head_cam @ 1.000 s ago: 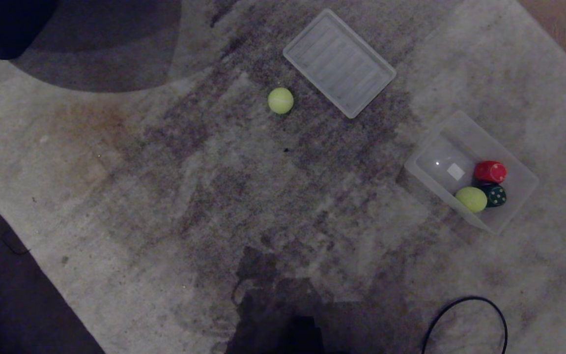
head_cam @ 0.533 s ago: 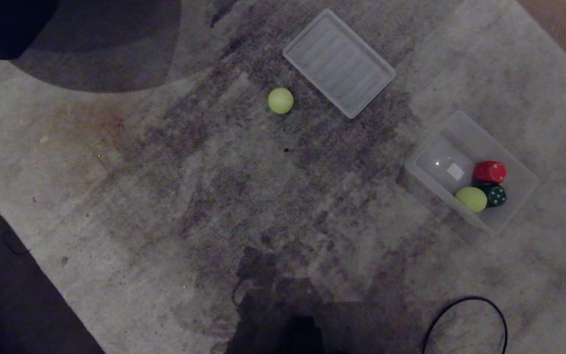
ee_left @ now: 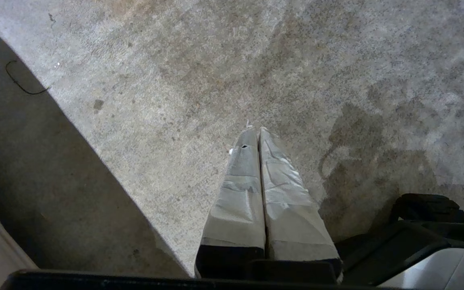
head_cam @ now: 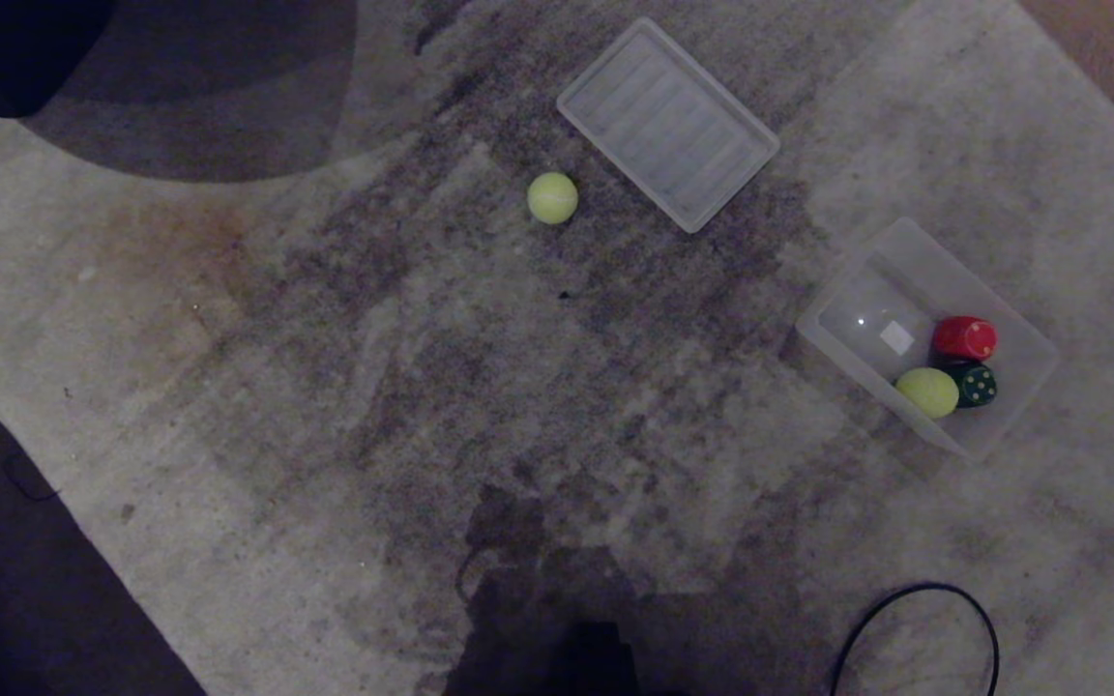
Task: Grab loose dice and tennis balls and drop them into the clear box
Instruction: Put the toys in the box
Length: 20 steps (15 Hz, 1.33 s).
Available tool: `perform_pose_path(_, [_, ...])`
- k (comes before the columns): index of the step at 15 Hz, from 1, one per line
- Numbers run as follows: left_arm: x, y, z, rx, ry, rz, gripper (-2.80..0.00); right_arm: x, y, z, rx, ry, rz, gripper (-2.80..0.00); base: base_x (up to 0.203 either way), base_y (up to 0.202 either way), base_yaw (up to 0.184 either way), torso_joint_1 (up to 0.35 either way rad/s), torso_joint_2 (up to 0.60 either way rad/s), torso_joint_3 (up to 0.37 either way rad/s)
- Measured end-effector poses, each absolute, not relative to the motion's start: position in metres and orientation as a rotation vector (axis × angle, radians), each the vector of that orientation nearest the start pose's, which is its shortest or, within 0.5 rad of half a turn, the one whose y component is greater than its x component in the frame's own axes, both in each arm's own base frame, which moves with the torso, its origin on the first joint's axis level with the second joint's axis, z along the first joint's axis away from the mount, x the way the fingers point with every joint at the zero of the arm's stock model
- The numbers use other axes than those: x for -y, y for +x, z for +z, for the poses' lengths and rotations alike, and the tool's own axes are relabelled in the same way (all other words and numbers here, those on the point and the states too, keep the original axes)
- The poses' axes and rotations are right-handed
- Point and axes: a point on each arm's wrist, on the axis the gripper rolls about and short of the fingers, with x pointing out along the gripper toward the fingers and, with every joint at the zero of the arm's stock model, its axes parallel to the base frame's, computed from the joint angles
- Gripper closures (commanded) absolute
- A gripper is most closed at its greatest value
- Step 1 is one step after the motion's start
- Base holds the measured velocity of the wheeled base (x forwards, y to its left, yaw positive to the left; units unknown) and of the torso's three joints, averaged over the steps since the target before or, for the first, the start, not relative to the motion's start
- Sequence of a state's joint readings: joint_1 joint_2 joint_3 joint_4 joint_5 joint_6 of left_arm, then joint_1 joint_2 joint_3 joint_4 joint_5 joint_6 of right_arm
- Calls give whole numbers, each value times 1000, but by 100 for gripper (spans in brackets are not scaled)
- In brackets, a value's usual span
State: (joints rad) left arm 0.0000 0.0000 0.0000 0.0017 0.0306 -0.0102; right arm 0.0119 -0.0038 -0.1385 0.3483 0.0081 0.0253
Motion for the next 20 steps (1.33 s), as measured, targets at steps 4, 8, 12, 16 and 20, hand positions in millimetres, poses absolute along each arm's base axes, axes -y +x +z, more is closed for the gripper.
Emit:
perform_pose_path(4, [-1,-23,75,-2,-10,30,0,0,-37,77,-216,26,16,0,0,0,0,0,0,0])
perform_pose_path(8, [-1,-23,75,-2,-10,30,0,0,-32,95,-286,105,-6,0,0,0,0,0,0,0])
perform_pose_path(12, [-1,-23,75,-2,-10,30,0,0,4,139,-295,238,-52,0,0,0,0,0,0,0])
perform_pose_path(16, [-1,-23,75,-2,-10,30,0,5,72,178,-308,343,-120,0,0,0,0,0,0,0])
perform_pose_path(20, [-1,-23,75,-2,-10,31,0,21,168,217,-263,454,-172,0,0,0,0,0,0,0])
